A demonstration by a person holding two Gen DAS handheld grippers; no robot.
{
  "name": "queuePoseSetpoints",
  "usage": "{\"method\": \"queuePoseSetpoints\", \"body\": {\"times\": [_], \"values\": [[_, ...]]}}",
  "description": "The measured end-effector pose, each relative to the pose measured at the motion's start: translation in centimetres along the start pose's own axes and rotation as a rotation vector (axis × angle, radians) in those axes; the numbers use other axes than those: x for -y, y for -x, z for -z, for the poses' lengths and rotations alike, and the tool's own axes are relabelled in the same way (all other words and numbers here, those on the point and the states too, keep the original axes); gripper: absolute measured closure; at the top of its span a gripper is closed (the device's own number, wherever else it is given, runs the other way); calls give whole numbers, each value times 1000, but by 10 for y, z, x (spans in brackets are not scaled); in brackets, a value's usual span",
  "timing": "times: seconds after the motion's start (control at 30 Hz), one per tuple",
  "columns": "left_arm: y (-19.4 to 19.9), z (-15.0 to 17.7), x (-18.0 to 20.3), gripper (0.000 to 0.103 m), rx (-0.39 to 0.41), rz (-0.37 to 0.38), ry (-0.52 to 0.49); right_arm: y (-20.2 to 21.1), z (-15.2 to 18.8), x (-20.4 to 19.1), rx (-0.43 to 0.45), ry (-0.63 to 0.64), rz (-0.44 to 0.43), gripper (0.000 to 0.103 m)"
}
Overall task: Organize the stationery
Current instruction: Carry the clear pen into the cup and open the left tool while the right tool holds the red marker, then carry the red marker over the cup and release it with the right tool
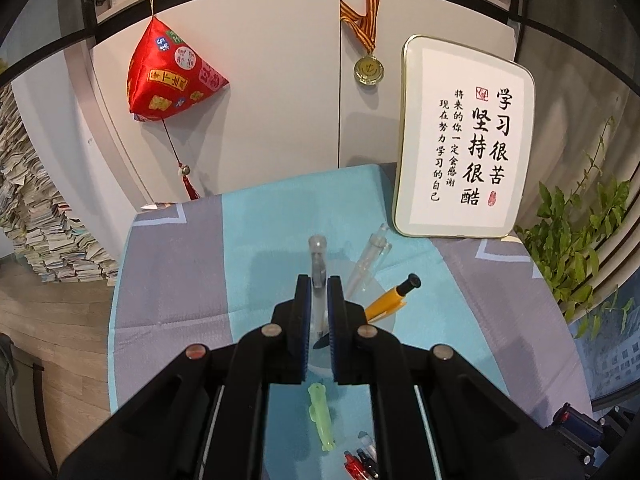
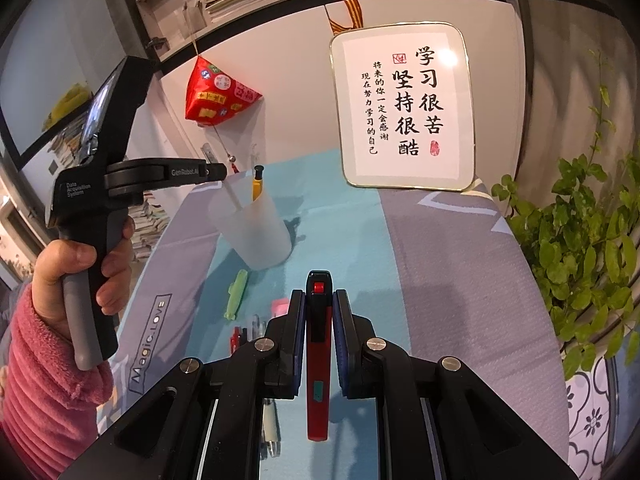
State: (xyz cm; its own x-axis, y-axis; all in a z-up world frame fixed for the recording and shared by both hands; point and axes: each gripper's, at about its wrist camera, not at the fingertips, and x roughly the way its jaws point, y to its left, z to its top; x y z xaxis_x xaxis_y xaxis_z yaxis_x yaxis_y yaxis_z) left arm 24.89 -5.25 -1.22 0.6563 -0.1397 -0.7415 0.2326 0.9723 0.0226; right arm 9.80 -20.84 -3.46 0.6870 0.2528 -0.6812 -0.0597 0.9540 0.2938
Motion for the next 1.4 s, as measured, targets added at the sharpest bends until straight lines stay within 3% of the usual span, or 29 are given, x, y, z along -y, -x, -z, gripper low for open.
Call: {"method": "queuePoseSetpoints", "body": {"times": [0.23,0.4,0.9,1.1,1.4], "values": [[16,6,-9,93,28,1,14,2,-1,-2,7,4,4,89],[37,16,-20,78,73,-10,29,2,-3,-10,8,18,1,89],[96,83,-47,71,174,-25,61,6,-18,-51,33,103,-2,89],[103,107,-56,71,167,-23,84,12,-40,-77,91,154,-8,89],[108,139,-77,71,150,-24,115,3,-86,-105,179,127,9,89]]}}
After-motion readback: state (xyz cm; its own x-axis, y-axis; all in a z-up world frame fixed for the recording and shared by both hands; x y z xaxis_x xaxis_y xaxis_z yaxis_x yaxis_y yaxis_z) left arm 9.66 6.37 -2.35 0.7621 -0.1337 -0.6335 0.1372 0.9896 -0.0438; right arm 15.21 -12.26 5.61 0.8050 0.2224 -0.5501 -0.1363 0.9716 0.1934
